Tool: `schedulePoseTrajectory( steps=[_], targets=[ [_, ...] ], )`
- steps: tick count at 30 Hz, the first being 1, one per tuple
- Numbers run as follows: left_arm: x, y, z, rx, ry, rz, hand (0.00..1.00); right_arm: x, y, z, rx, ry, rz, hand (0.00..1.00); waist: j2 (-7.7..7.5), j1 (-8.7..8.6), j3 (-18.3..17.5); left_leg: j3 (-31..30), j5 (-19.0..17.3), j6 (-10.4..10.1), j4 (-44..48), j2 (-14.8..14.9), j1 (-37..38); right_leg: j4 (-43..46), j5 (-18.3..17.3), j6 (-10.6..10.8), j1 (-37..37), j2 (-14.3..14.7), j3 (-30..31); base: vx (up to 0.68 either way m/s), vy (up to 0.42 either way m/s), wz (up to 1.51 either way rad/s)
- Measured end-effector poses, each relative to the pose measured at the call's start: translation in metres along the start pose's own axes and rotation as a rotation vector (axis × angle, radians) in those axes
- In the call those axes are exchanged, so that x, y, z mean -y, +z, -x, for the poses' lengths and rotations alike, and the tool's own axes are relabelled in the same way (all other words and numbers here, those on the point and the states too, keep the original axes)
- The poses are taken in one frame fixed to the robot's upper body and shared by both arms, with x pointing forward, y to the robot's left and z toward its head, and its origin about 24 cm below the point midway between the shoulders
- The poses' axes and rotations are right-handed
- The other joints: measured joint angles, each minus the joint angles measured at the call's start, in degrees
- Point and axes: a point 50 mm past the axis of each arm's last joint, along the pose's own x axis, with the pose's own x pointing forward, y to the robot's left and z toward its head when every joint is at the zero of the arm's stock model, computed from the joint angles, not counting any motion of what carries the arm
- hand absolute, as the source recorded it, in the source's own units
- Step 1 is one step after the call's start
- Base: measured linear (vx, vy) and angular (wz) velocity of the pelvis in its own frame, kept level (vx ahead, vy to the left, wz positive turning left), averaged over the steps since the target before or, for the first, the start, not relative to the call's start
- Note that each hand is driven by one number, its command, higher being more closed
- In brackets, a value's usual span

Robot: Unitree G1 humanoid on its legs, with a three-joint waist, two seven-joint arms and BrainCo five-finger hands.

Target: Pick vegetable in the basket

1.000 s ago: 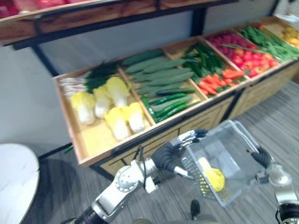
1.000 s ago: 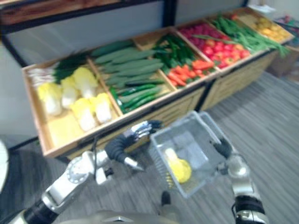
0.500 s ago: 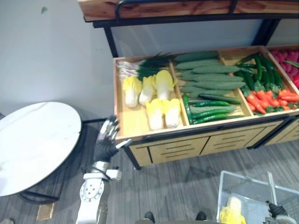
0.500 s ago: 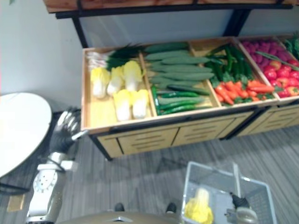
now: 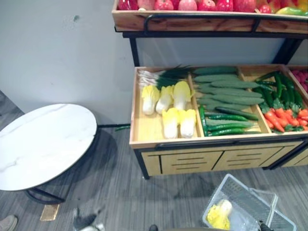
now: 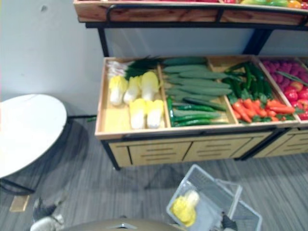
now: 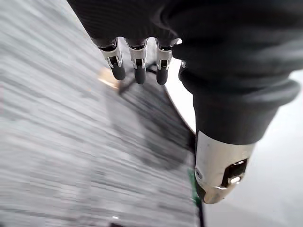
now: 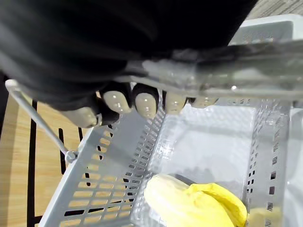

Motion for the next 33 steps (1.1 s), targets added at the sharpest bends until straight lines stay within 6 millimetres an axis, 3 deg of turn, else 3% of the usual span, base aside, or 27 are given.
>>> schedulePoseTrajectory(
  steps=[3, 7, 10, 13, 21, 28, 31, 33],
  targets=[
    [-0.003, -0.051, 0.011, -0.247, 0.025, 0.007, 0.00, -0.007, -0.001, 0.000, -0.015, 0.000, -0.016, 1.00, -0.15, -0.01, -0.19, -0.32, -0.03, -0.37, 0.01, 0.01, 0.01, -0.73, 0.05, -0.06, 0.44, 0.25, -0.22, 0.06, -0.010, 0.04],
    [-0.001, -0.064, 0.016, -0.313, 0.011, -0.005, 0.00, -0.012, -0.004, -0.001, -0.036, 0.001, -0.029, 1.00, -0.43, -0.01, -0.20, -0.47, -0.22, -0.60, 0.02, 0.04, 0.24, -1.20, 0.18, -0.24, 0.97, 0.45, -0.25, 0.05, -0.012, 0.01],
    [0.009, -0.061, 0.015, -0.310, -0.032, -0.017, 0.00, -0.014, -0.009, 0.000, -0.054, 0.003, -0.042, 1.00, -0.39, -0.22, -0.09, -1.21, -0.19, -0.56, 0.03, -0.05, 0.19, -1.20, 0.15, -0.22, 1.37, 0.46, -0.89, 0.05, -0.013, 0.11],
    [0.023, -0.056, 0.016, -0.284, -0.103, -0.067, 0.00, -0.013, -0.014, 0.002, -0.064, 0.001, -0.042, 1.00, -0.32, -1.86, 0.18, -3.82, -0.16, -0.53, 0.02, -0.37, 0.28, -1.02, -0.66, 0.21, 3.02, 0.26, -3.48, 0.04, -0.011, 0.40],
    [0.041, -0.053, 0.020, -0.228, -0.226, -0.199, 0.00, -0.027, -0.009, 0.002, -0.032, 0.062, 0.042, 1.00, -0.82, -1.82, 1.60, -4.69, -0.53, -1.05, -0.01, 0.13, 1.97, 2.10, -3.46, -0.13, 3.80, 0.47, -3.62, 0.04, -0.011, 0.06],
    [0.046, -0.056, 0.023, -0.238, -0.278, -0.221, 0.00, -0.042, 0.008, 0.000, 0.026, 0.114, 0.086, 1.00, -0.36, -1.35, 3.30, 1.89, -1.74, -2.01, 0.00, 1.89, 4.40, 2.08, -3.51, -0.25, 2.56, 2.16, 3.43, 0.03, -0.021, -0.51],
    [0.047, -0.049, 0.020, -0.209, -0.294, -0.258, 0.00, -0.046, 0.017, -0.001, 0.063, 0.128, 0.100, 1.00, -1.13, -1.46, 4.17, 6.30, -4.64, -2.40, 2.83, 2.57, 4.96, 8.31, -5.90, -0.05, -1.57, 1.53, 8.44, 0.05, 0.005, -0.77],
    [0.057, -0.036, 0.016, -0.162, -0.322, -0.286, 0.00, -0.048, 0.028, -0.001, 0.110, 0.129, 0.088, 1.00, -1.01, -1.67, 7.98, 8.56, -8.27, -2.02, 9.06, 4.08, 4.03, 15.02, -6.83, -0.15, -4.34, 0.81, 12.29, -0.01, 0.015, -0.61]
  ],
)
